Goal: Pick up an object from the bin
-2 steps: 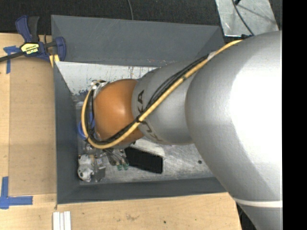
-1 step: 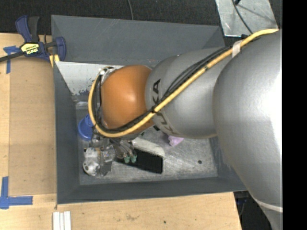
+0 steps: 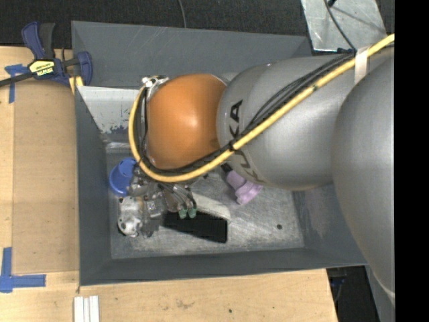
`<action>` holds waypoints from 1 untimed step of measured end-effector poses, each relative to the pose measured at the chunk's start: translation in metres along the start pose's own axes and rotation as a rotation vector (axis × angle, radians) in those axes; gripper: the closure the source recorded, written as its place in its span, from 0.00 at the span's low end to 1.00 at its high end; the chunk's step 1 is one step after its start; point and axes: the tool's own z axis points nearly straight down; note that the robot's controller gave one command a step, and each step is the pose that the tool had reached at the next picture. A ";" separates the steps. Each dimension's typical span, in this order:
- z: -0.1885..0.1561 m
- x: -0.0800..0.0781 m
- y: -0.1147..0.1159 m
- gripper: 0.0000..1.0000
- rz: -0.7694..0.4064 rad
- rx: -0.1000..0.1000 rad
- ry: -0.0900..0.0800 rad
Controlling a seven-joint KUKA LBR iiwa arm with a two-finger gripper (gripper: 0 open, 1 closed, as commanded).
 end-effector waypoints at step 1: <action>-0.026 -0.004 0.002 1.00 0.027 0.001 0.006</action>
Offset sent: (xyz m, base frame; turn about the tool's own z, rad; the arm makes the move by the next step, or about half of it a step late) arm 0.0134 0.0116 0.1516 -0.2821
